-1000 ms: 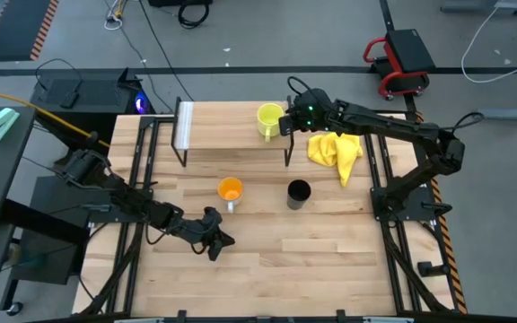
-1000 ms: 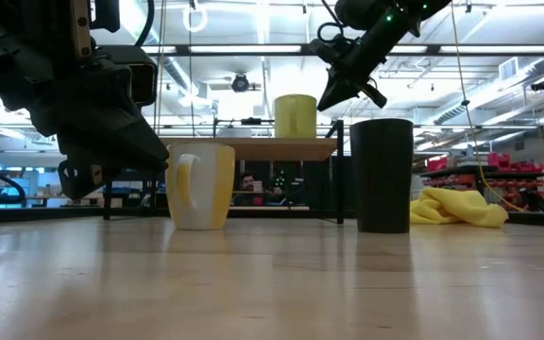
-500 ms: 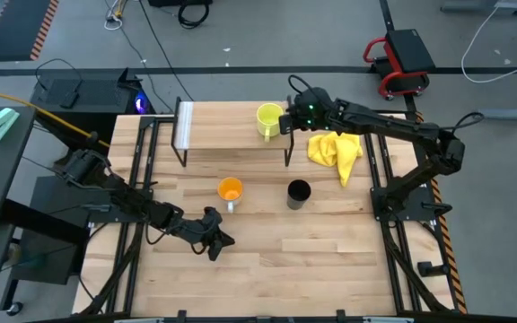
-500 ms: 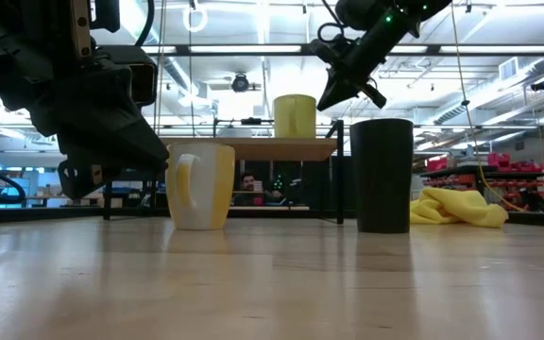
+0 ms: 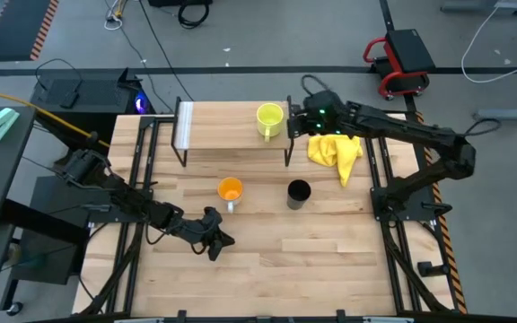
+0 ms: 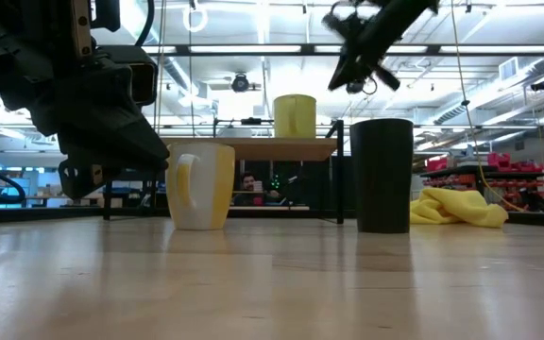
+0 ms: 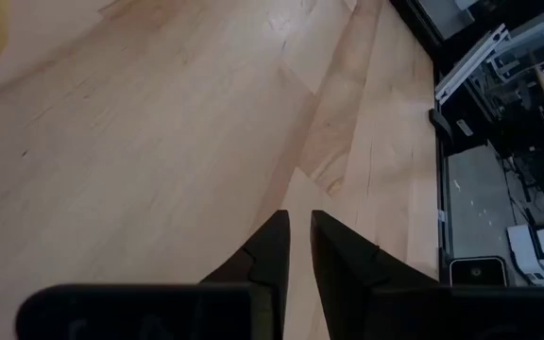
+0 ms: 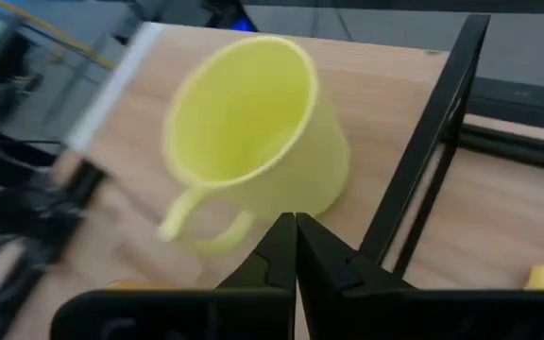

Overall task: Stack small to large cups/mugs on shelf
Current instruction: Put the orange mug on the shelf

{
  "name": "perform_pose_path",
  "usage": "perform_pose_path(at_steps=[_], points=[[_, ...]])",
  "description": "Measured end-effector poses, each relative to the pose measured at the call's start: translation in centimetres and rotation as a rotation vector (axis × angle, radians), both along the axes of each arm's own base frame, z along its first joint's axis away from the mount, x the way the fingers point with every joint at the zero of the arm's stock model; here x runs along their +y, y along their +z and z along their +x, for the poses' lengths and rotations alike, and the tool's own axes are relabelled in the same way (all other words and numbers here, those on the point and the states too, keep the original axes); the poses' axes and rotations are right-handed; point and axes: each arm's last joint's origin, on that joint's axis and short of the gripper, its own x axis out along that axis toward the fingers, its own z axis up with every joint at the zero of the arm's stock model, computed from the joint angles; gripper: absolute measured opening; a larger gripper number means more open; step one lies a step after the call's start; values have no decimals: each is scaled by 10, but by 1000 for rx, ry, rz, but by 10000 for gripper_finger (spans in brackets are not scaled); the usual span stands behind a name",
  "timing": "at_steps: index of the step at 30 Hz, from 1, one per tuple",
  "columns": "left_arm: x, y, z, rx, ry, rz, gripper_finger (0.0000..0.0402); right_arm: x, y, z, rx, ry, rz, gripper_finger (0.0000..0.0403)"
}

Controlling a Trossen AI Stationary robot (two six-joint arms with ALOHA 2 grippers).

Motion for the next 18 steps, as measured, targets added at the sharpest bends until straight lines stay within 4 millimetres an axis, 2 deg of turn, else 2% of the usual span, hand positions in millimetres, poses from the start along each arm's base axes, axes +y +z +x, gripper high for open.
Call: perform_pose_path(at_steps=[6, 10, 14, 18], points=[[-1, 5, 2, -50, -1, -26, 47, 39, 34, -21, -148, 94, 12, 14], [0, 15, 3, -108, 4, -57, 46, 65, 48, -32, -209, 156, -1, 15], [10, 30, 4, -161, 38, -79, 44, 86, 50, -40, -179, 174, -26, 18], [24, 57, 0, -259, 59, -64, 35, 104, 44, -45, -103, 188, -11, 25]])
